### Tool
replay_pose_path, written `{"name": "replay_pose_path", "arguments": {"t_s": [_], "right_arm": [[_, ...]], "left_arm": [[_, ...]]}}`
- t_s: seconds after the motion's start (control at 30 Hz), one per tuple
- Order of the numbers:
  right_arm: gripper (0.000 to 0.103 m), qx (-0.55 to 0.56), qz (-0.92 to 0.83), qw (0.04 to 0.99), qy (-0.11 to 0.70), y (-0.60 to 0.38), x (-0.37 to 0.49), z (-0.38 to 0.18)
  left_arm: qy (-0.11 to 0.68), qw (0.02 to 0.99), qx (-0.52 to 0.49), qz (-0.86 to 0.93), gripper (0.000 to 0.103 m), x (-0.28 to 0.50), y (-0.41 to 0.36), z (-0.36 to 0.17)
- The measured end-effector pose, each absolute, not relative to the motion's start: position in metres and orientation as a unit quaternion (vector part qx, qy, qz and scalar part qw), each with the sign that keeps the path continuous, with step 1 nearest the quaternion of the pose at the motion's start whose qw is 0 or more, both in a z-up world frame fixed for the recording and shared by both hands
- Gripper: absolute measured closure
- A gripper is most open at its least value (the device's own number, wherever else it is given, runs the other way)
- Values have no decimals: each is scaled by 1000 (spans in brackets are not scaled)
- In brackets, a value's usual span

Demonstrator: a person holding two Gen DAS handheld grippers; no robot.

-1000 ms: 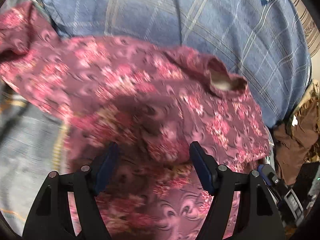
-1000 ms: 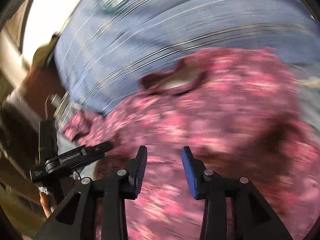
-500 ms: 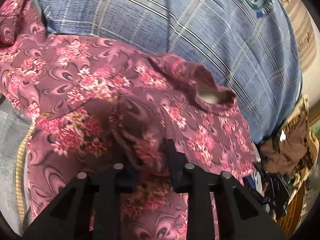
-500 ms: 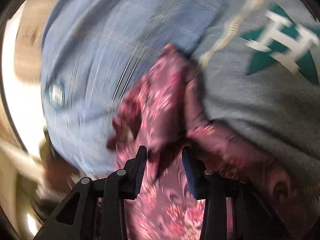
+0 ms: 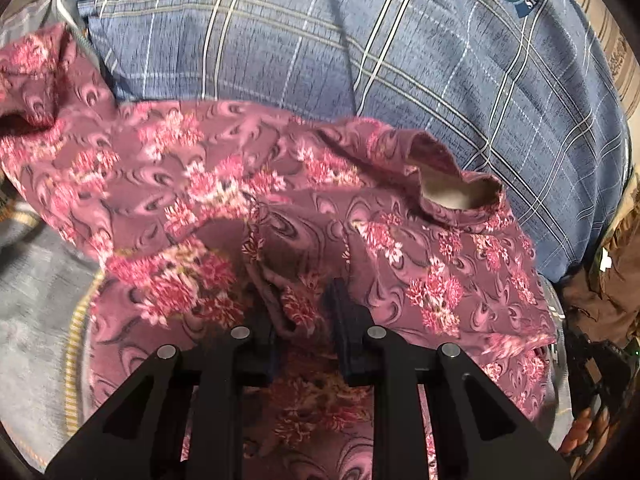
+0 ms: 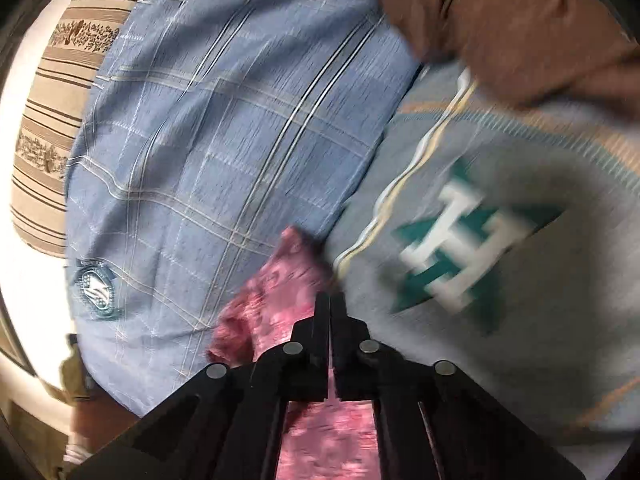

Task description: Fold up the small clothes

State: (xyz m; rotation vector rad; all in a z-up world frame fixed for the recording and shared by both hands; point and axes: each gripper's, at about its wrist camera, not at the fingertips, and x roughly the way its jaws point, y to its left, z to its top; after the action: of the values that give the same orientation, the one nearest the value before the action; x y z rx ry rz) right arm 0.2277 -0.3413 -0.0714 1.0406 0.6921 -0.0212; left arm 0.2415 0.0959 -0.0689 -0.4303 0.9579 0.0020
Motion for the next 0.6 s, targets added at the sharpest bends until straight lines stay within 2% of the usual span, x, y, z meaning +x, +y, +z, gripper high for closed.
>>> {"name": "replay_pose_path", "arguments": {"t_s": [0.1, 0.17, 0.27, 0.33, 0.43, 0.5, 0.53, 0.57, 0.6], "right_arm": [[90, 469, 51, 808, 354, -319, 228, -70], [68, 484, 74, 785, 380, -303, 226, -81], [67, 545, 57, 734, 400, -290, 226, -113], [70, 571, 32, 730, 373, -291, 230, -121], [61, 579, 6, 734, 356, -294, 244, -120], [66, 591, 0, 721, 363, -295, 255, -125], [77, 595, 8, 717, 364, -295, 258, -126], [93, 591, 17, 722, 360, -298, 261, -122], [93, 568, 18, 748, 343, -305, 258, -109]], "left_arm": [[459, 866, -200, 1, 83, 240, 95, -68], [456, 866, -203, -2, 83, 241, 94, -67], [454, 866, -209, -5, 83, 240, 97, -65], [454, 866, -209, -6, 83, 239, 97, -65], [454, 867, -206, -6, 83, 238, 98, -65], [454, 866, -207, -5, 83, 237, 99, -65], [454, 867, -205, -5, 83, 237, 99, -65], [453, 868, -203, -5, 83, 237, 99, -64], [452, 869, -202, -7, 83, 237, 99, -64]]}}
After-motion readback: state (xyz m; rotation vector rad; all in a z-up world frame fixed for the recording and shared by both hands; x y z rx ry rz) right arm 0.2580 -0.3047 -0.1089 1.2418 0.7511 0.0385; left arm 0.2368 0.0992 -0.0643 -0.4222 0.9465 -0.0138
